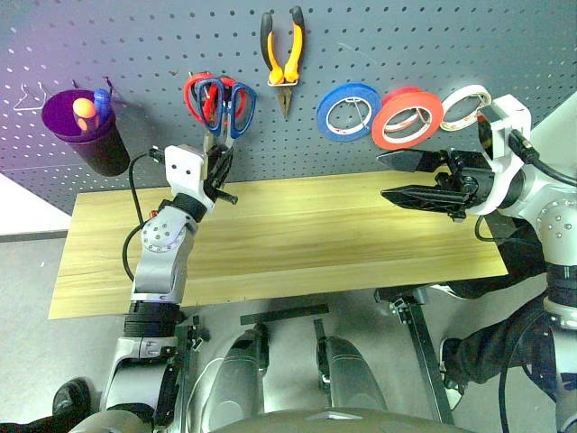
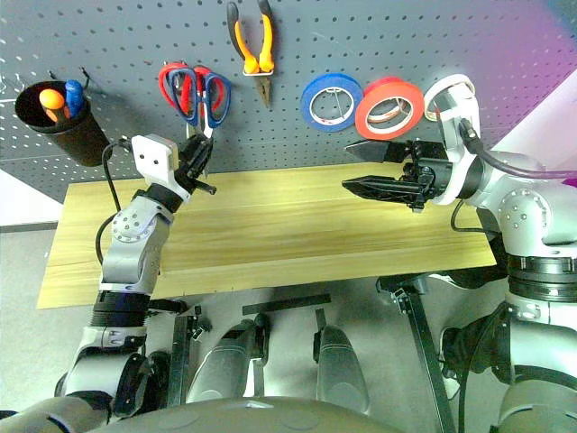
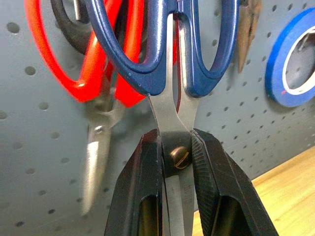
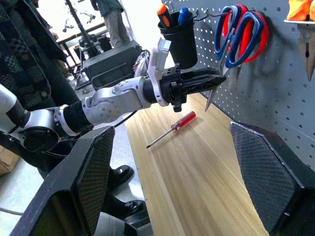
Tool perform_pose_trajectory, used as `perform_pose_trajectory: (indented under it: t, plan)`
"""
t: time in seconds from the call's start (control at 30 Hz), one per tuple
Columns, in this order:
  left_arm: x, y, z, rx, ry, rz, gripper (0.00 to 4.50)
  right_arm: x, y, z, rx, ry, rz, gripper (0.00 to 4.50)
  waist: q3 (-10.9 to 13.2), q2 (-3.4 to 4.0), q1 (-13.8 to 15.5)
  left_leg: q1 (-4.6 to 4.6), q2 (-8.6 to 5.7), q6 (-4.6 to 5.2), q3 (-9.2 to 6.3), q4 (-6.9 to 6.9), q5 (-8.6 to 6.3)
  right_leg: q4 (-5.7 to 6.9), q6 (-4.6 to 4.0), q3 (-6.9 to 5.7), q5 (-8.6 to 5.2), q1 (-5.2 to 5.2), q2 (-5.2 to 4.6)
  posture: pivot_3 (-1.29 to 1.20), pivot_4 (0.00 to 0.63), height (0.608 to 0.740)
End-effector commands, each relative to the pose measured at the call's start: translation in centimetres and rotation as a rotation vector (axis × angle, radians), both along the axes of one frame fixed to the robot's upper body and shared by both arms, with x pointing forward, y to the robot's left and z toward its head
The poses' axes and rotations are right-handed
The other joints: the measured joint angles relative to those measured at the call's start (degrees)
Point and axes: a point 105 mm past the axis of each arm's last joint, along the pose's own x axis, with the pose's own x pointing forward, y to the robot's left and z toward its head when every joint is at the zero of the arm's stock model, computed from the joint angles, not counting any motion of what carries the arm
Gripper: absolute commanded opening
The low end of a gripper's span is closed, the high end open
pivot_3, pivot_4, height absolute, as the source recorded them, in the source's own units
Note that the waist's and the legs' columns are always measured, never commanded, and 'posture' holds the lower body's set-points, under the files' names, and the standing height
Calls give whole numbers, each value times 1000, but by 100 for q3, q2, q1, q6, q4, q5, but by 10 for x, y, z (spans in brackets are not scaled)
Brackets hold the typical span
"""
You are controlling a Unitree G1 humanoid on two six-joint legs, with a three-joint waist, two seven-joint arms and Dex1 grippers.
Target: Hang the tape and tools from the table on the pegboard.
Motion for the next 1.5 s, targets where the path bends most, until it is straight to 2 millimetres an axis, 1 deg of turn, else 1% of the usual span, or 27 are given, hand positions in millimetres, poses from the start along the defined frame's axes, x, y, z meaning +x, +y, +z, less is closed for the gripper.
perform_pose_trajectory:
  t: [0.03,0.1,0.13,0.2,0.27,0.3,0.37,0.43,0.47,0.53,0.6,0.67,0.73,0.77,0.8,0.9,0.97,1.03,1.07,1.13,1.17,1.23,1.27,1.3,1.37,1.43,1.5]
  plan:
    - [9,8,11,-7,-7,72,526,-4,1,7,2,-40,9,3906,0,0,8,0,0,1,-1,0,-1,0,0,0,0,0,0,-115,253,740]
    - [5,7,15,28,-50,77,526,-3,1,6,0,-39,8,3906,0,0,-17,0,0,8,0,0,-5,0,0,0,0,1,1,-120,248,740]
    - [-6,-2,26,36,-139,20,526,-3,1,6,0,-39,8,3906,0,0,-25,0,0,9,1,0,-5,0,0,0,0,0,1,-125,246,740]
    - [4,4,18,22,-54,76,526,-4,2,6,-2,-40,10,3906,0,0,-29,0,0,-8,3,0,5,0,0,1,0,-3,1,-133,243,740]
    - [9,6,11,-20,4,82,526,-4,2,6,-6,-47,9,3906,-1,1,-26,0,2,-15,1,-2,9,0,0,0,0,-3,3,-137,240,740]
    - [5,3,16,-11,-40,67,526,-4,2,7,-2,-50,8,3906,0,1,-25,0,2,-13,1,-1,8,0,0,0,0,-2,4,-139,241,740]
    - [4,-3,13,22,-35,55,526,-3,0,8,-10,-54,1,3906,0,1,-22,0,1,-7,3,-1,4,0,0,0,0,-2,2,-136,240,740]
    - [-12,-23,19,-75,-44,-150,526,-3,-1,9,-9,-53,-3,3906,0,1,-21,0,0,-8,3,0,5,-1,1,0,0,-1,1,-135,241,740]
    - [-10,-20,16,-28,-49,-97,526,-3,-1,9,-9,-54,-3,3906,0,1,-15,0,0,-15,3,0,9,-1,0,0,0,-1,1,-135,241,740]
    - [1,-4,11,3,-6,37,526,-4,-1,9,-9,-57,-6,3906,-1,1,3,0,0,-17,0,0,10,-2,0,-1,0,0,0,-139,236,740]
    - [14,-1,13,8,7,48,526,-4,-1,8,-8,-54,-4,3906,-1,1,0,0,0,-11,1,0,7,-2,0,-1,0,1,1,-133,238,740]
    - [9,-4,14,-2,-11,24,526,-4,-1,7,-9,-52,-3,3906,-1,2,-15,0,0,7,0,0,-4,0,1,-2,0,0,6,-132,240,740]
    - [3,-3,18,43,-69,48,526,-4,-1,8,-6,-53,-3,3906,-1,2,-25,0,-3,5,4,1,-3,-1,2,0,1,1,2,-131,237,740]
    - [-3,-11,18,16,-71,-32,525,-4,-2,8,-5,-53,-4,3906,-1,2,-21,0,-3,-8,4,1,5,-3,3,0,1,0,0,-131,238,740]
    - [-1,-13,14,30,-50,-28,520,-4,-1,8,-6,-53,-4,3906,-1,2,-19,0,-2,-12,4,0,8,-3,3,0,1,-1,0,-128,235,740]
    - [4,-4,14,-1,-37,33,517,-3,-1,8,-5,-53,-4,3906,-1,2,-1,0,-2,-13,3,0,8,-2,3,-1,1,0,0,-130,234,740]
    - [1,-10,15,17,-44,-8,517,-4,-1,8,-3,-53,-2,3906,-1,2,-6,0,-3,-12,3,1,8,-3,3,-1,1,2,-1,-127,231,740]
    - [-10,-25,15,-5,-53,-131,517,-4,0,7,-3,-53,3,3906,-1,2,-8,0,-4,-12,4,2,7,-3,3,0,2,1,-1,-128,233,740]
    - [-8,-23,11,25,-46,-95,517,-4,0,7,-3,-51,4,3906,-1,2,-6,0,-4,-13,4,2,8,-3,3,0,2,1,-1,-128,230,740]
    - [0,-15,7,-2,0,-42,517,-4,1,7,0,-52,4,3906,-2,3,7,0,-4,-13,3,1,8,-3,3,-1,2,1,-2,-130,231,740]
    - [0,-13,9,16,-19,-26,517,-4,1,6,2,-50,1,3906,-2,3,9,0,-3,-13,3,1,8,-3,3,-1,2,1,-2,-130,231,740]
    - [-7,-21,17,-19,-49,-112,516,-4,1,5,-2,-50,1,3906,-2,3,5,0,-4,-12,3,2,8,-3,4,-1,2,2,-1,-131,231,740]
    - [-7,-23,17,-8,-47,-120,516,-4,1,5,1,-49,3,3906,-2,2,6,0,-4,-12,3,2,8,-3,4,-1,2,2,-1,-131,230,740]
    - [-3,-20,15,30,-48,-74,516,-4,2,5,3,-49,3,3906,-2,3,8,0,-4,-13,3,2,8,-3,4,-1,2,2,-1,-133,230,740]
    - [3,-8,16,-29,-36,0,516,-4,2,5,0,-52,1,3906,-2,3,11,0,-4,-13,3,2,8,-3,4,-1,2,2,-1,-134,231,740]
    - [4,-6,18,-13,-45,9,516,-4,2,6,-1,-53,0,3906,-2,2,1,0,-4,-12,3,2,8,-3,4,-1,2,2,-1,-138,233,740]
    - [-11,-22,24,-12,-97,-120,516,-5,2,6,6,-50,2,3906,-2,2,-21,0,-5,-12,4,2,7,-3,4,-1,2,2,-1,-140,231,740]
